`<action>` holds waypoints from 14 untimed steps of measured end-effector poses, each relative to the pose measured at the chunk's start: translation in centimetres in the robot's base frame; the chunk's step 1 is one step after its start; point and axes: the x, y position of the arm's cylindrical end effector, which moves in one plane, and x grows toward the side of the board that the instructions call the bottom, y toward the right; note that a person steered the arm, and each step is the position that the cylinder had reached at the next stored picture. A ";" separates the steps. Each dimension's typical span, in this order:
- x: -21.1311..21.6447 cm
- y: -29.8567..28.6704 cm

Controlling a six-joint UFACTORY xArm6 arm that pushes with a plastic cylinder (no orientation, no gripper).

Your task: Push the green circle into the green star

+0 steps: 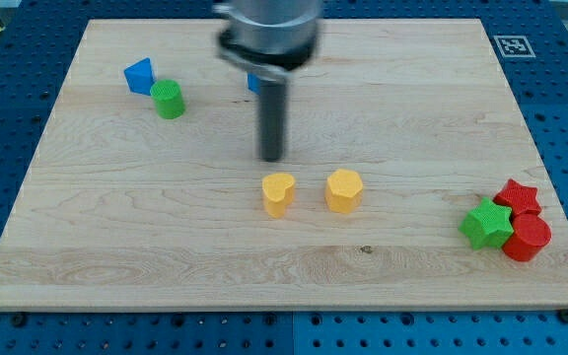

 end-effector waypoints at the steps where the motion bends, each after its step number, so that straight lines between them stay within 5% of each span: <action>1: -1.9 -9.6; 2: -8.2 -15.1; 6: -5.1 -6.1; 9: -7.8 -4.7; 14: -2.9 14.0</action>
